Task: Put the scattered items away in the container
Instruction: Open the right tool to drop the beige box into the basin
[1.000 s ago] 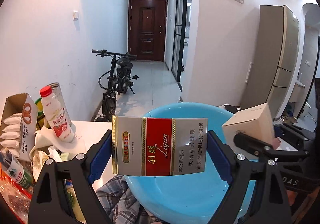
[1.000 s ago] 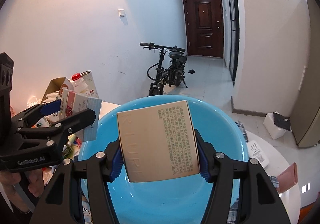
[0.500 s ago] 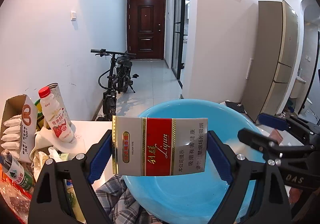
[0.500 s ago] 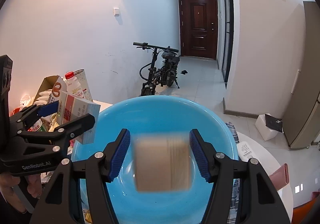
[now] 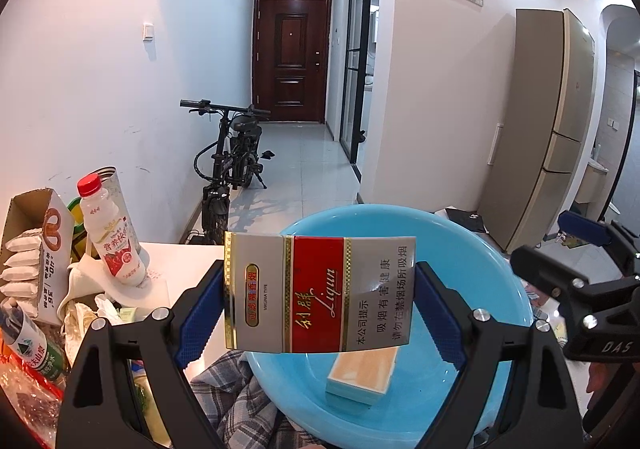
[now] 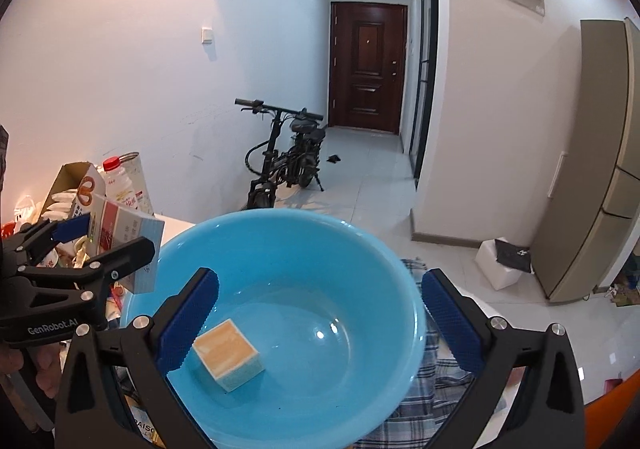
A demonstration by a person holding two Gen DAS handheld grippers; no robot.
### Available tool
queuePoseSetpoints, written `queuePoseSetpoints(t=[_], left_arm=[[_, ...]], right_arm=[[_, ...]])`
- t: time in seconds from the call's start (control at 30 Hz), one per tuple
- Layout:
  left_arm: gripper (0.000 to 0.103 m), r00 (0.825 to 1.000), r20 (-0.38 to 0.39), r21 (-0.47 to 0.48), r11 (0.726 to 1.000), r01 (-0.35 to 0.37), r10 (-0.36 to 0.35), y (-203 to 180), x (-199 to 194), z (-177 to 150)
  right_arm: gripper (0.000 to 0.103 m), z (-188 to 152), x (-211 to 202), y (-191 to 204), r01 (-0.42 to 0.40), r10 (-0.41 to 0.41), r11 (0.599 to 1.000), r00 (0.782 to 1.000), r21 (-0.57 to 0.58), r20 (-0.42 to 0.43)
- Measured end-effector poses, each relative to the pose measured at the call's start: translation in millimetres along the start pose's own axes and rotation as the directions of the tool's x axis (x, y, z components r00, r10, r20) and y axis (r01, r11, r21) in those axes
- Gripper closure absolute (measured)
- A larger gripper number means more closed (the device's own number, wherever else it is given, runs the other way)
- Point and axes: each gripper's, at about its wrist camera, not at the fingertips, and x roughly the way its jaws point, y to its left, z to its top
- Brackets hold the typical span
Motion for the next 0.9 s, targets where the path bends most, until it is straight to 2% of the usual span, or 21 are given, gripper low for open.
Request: queuePoseSetpoints(t=[0.5, 0.9], left_arm=[[0.015, 1.0, -0.005, 0.023, 1.0, 0.003, -0.003, -8.3, 1.7, -1.4], [0.015, 1.0, -0.005, 0.019, 1.0, 0.003, -0.003, -8.3, 1.3, -2.6]], right_arm=[[0.0, 5.2, -11.4, -1.6, -0.019, 0.019, 1.0, 0.999, 0.005, 0.026], [0.0, 4.5, -8.8, 1.5, 0.007, -0.007, 1.0, 1.0, -0.013, 0.013]])
